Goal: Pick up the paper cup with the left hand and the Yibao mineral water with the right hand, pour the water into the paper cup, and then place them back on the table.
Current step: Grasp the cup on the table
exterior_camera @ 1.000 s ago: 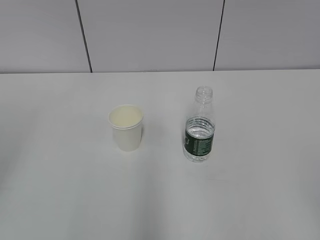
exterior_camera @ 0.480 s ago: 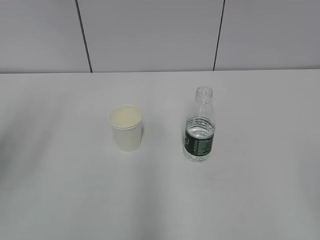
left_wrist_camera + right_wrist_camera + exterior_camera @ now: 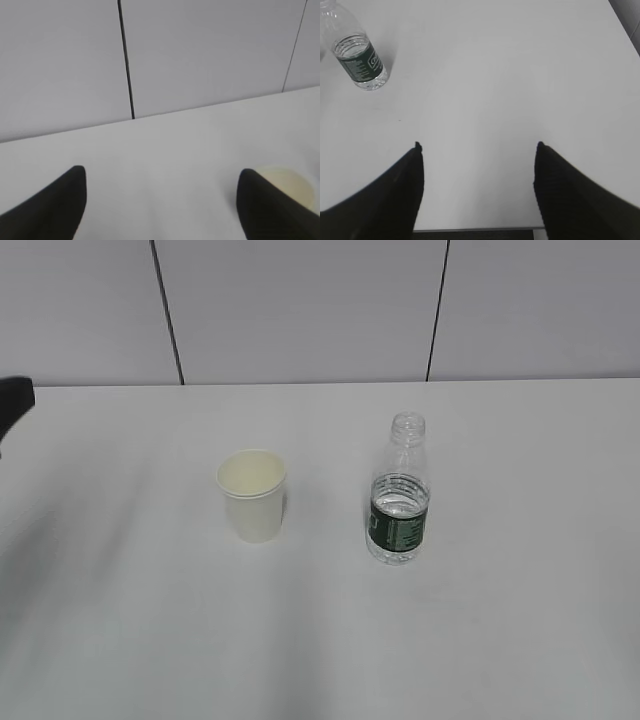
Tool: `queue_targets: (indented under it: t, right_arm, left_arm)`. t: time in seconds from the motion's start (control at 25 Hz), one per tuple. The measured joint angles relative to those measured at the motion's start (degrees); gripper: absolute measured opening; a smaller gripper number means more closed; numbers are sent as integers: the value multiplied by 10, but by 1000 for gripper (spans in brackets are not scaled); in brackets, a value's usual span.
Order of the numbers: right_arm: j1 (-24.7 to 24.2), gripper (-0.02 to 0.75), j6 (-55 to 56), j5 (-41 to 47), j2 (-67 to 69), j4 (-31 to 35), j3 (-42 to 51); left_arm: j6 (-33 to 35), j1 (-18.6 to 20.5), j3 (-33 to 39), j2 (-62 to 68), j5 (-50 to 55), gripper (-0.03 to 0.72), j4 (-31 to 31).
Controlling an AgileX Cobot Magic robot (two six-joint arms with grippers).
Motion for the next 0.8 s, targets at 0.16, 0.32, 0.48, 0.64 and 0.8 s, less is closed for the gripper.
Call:
queue_targets:
  t: [0.16,0.32,0.48,0.64,0.8]
  right_arm:
    - [0,539,0,0,0,0,0]
    - [0,539,0,0,0,0,0]
    - [0,539,0,0,0,0,0]
    - [0,539,0,0,0,0,0]
    - [0,539,0,0,0,0,0]
  left_arm:
    - [0,-10,58,2,-64,561,-4]
    - [0,-10,84,16,-87,561,-5]
    - [0,-13,95,55,-123,561,-7]
    - [0,-16,95,110,-173,561,3]
    - [0,-16,95,177,-232,561,24]
